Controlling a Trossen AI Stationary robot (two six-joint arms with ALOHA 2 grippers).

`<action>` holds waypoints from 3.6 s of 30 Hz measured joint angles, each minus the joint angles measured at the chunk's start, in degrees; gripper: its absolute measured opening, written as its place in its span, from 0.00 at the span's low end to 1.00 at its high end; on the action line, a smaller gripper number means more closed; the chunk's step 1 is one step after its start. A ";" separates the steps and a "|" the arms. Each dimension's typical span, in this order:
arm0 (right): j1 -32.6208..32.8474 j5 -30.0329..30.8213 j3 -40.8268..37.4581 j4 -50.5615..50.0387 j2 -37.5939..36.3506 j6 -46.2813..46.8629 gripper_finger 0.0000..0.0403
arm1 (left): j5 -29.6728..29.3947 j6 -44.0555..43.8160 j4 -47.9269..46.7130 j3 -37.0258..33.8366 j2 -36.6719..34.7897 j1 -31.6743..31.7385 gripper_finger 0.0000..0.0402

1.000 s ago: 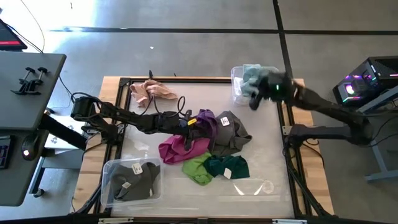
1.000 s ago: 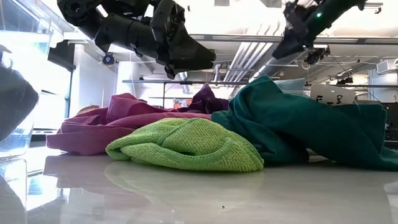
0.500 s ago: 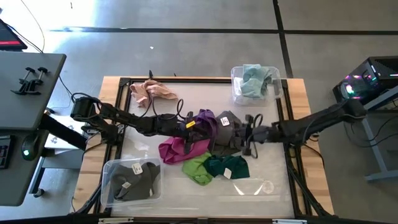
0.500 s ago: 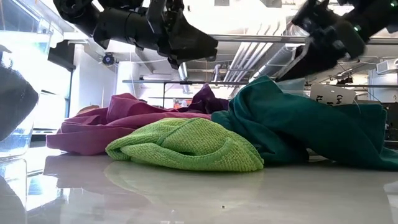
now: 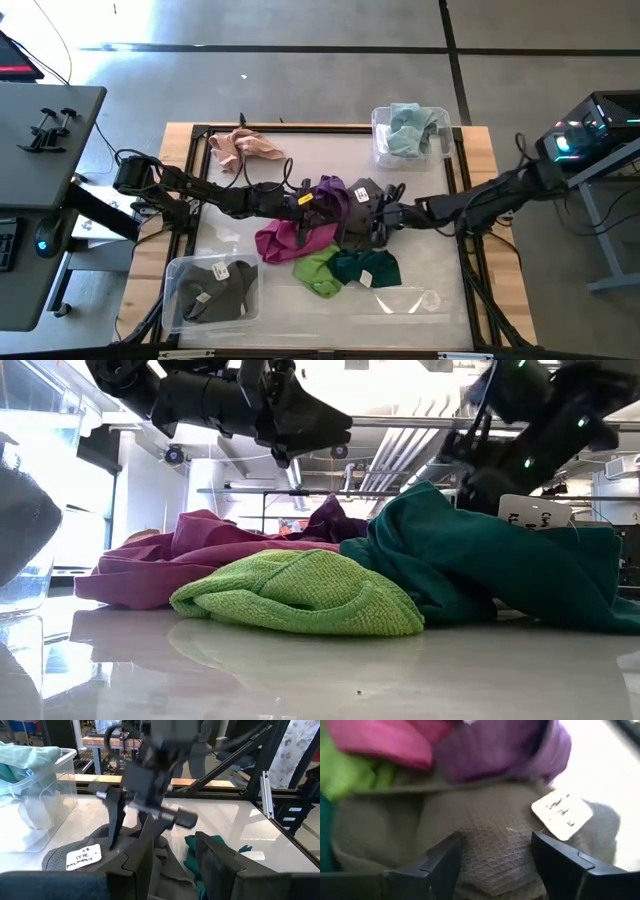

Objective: Sort towels by color in basket
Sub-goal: Put the gray towel into the bottom transparent bin

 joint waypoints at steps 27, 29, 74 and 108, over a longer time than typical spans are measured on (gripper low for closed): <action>9.98 13.89 -0.07 16.17 -7.17 -4.99 0.03 | -0.25 27.34 13.88 0.07 -0.01 -7.23 0.33; 10.11 13.66 -0.07 21.09 -7.83 -7.97 0.05 | -0.34 30.31 14.51 0.04 0.00 -6.88 0.35; -5.65 -26.79 0.02 42.73 -2.94 -8.25 0.04 | -0.75 36.63 12.43 0.04 6.12 1.52 0.63; 8.97 2.13 0.11 13.07 -22.35 -12.50 0.45 | -32.48 43.80 -25.97 17.21 -27.85 -20.92 0.01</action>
